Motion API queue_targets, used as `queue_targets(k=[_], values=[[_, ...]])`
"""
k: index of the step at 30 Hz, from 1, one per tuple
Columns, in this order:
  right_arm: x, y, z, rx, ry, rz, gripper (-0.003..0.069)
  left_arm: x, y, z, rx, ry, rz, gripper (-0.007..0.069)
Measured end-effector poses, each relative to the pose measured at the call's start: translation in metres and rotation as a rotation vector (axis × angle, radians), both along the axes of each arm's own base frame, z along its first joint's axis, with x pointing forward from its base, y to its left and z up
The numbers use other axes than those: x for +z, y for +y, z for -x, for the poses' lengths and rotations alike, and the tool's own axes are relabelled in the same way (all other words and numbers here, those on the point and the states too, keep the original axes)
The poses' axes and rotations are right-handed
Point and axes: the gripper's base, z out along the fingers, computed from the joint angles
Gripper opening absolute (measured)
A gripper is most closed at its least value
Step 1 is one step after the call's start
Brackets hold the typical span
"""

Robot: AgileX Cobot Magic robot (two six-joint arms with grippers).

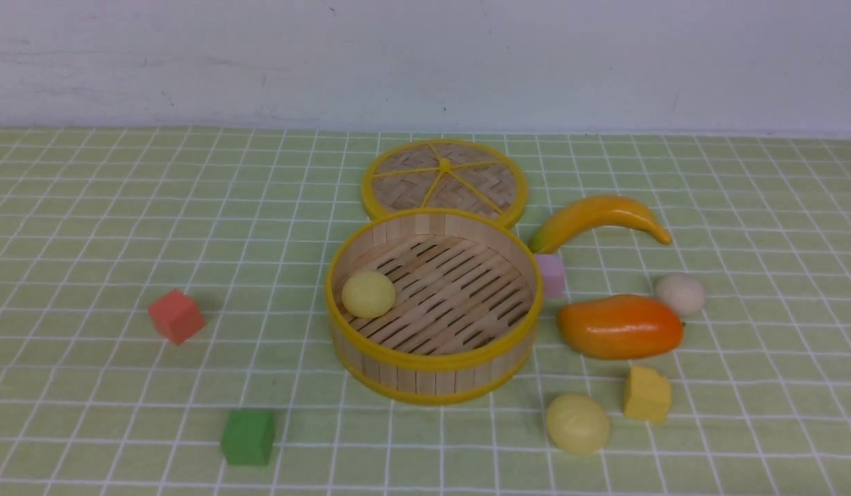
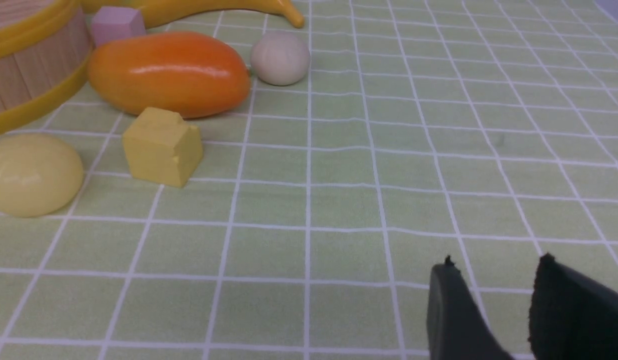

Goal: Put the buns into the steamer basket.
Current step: Use the right arm to grab a steamed stuffed bun

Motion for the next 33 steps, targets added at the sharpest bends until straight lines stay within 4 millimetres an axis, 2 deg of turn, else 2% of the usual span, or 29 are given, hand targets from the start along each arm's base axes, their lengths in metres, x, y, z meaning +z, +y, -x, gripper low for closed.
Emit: queue_targets(k=[1,3,5,6,7,9,15,16,17,20,26,29,33], values=[[0.0,0.0,0.0,0.0,0.0,0.0,0.0241,-0.006,-0.001,-0.004,0.004,-0.029,-0.006,-0.0013],[0.0,0.0,0.0,0.0,0.0,0.0,0.0241,-0.032,-0.004,-0.013,0.006,-0.076,-0.029,-0.0013],[0.0,0.0,0.0,0.0,0.0,0.0,0.0241,-0.05,-0.004,-0.014,0.004,-0.102,-0.037,-0.0013],[0.0,0.0,0.0,0.0,0.0,0.0,0.0241,-0.067,-0.003,-0.012,0.011,-0.106,-0.038,-0.0013],[0.0,0.0,0.0,0.0,0.0,0.0,0.0241,-0.074,-0.002,-0.011,0.02,-0.116,-0.036,-0.0013],[0.0,0.0,0.0,0.0,0.0,0.0,0.0241,-0.099,0.006,-0.004,0.08,-0.131,-0.02,-0.0013],[0.0,0.0,0.0,0.0,0.0,0.0,0.0241,-0.152,0.02,0.012,0.237,-0.131,0.016,-0.0011],[0.0,0.0,0.0,0.0,0.0,0.0,0.0241,-0.167,0.022,0.014,0.265,-0.118,0.015,-0.0011],[0.0,0.0,0.0,0.0,0.0,0.0,0.0241,-0.169,0.022,0.015,0.27,-0.117,0.017,-0.0011],[0.0,0.0,0.0,0.0,0.0,0.0,0.0241,-0.203,0.026,0.019,0.34,-0.097,0.014,-0.001],[0.0,0.0,0.0,0.0,0.0,0.0,0.0241,-0.229,0.03,0.021,0.402,0.102,-0.013,-0.0006],[0.0,0.0,0.0,0.0,0.0,0.0,0.0241,-0.237,0.031,0.023,0.41,0.189,-0.024,-0.0003],[0.0,0.0,0.0,0.0,0.0,0.0,0.0241,-0.239,0.029,0.024,0.365,0.204,-0.03,-0.0001]])
